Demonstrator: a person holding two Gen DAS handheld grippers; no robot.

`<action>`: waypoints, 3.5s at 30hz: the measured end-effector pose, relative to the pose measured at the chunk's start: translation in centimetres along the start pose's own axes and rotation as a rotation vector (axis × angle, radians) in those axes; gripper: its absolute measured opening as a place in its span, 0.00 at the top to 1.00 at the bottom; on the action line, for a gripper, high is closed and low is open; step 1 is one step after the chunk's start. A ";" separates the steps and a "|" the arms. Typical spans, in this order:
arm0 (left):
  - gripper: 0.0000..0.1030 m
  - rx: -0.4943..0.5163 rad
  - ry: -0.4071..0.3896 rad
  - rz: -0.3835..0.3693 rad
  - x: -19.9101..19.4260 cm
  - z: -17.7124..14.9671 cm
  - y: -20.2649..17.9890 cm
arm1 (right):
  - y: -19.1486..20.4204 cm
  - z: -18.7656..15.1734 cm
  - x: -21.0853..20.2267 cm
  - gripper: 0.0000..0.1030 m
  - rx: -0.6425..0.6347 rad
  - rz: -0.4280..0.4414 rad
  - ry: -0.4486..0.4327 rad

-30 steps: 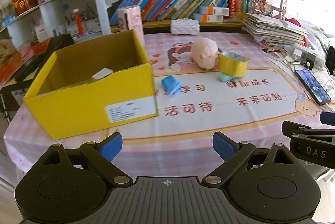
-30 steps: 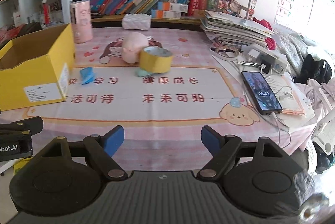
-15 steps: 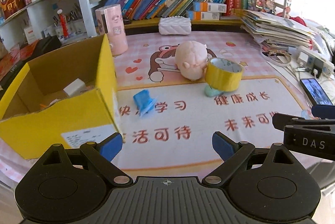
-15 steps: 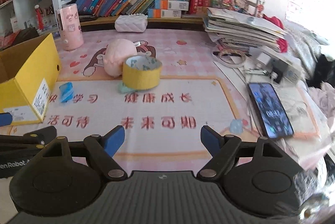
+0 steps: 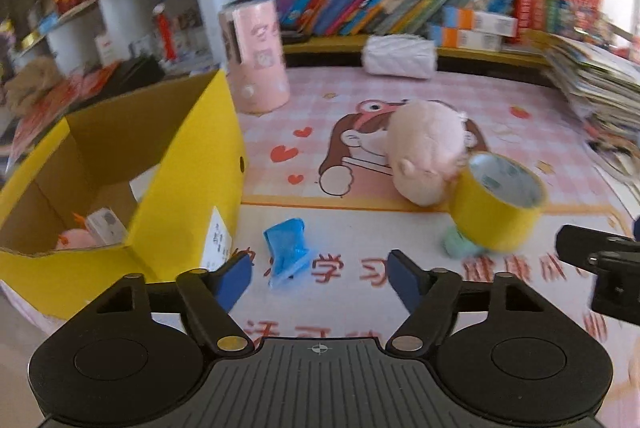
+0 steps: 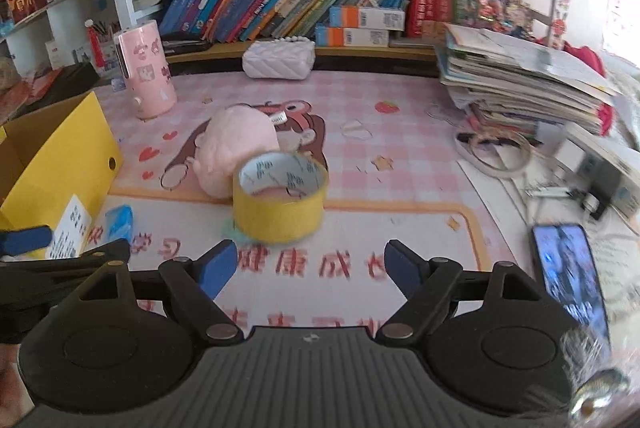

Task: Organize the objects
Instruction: 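Close left tool on blue object while right tool grasps yellow tape roll, then carry blue object in left tool while right tool carries tape roll over box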

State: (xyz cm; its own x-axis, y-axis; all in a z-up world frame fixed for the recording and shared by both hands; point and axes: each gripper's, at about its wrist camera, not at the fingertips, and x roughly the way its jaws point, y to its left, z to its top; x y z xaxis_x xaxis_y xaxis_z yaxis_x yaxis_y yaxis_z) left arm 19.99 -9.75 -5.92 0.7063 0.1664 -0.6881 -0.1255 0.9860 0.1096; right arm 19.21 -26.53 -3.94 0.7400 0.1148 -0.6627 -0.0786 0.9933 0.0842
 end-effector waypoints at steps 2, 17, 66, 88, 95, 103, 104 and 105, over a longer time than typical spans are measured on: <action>0.35 -0.025 0.016 0.039 1.4 0.5 -0.4 | -0.1 0.9 0.8 0.22 0.000 0.021 -0.005; 0.56 -0.122 0.114 0.169 7.4 1.7 -0.2 | -1.3 4.2 6.8 0.12 0.027 0.122 0.035; 0.71 -0.289 -0.091 0.100 -17.8 -12.5 25.0 | 23.9 -9.1 -9.3 0.18 -0.225 0.228 0.138; 0.71 -0.387 -0.142 0.187 -22.6 -17.5 34.0 | 36.3 -13.3 -14.7 0.18 -0.395 0.365 0.097; 0.71 -0.385 -0.149 0.172 -22.7 -17.7 34.7 | 37.0 -13.4 -15.0 0.18 -0.401 0.358 0.088; 0.71 -0.377 -0.157 0.157 -22.4 -17.4 35.4 | 37.6 -13.4 -15.3 0.18 -0.397 0.344 0.071; 0.71 -0.375 -0.159 0.155 -22.4 -17.4 35.5 | 37.7 -13.3 -15.3 0.18 -0.395 0.342 0.067; 0.71 -0.375 -0.160 0.153 -22.3 -17.3 35.6 | 37.7 -13.2 -15.3 0.18 -0.393 0.340 0.063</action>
State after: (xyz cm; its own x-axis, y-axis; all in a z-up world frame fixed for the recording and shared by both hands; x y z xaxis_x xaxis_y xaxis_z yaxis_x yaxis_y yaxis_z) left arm -12.29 21.44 0.97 0.7552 0.3392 -0.5608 -0.4608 0.8833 -0.0863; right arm -3.91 9.26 -0.46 0.5882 0.4200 -0.6911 -0.5614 0.8271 0.0249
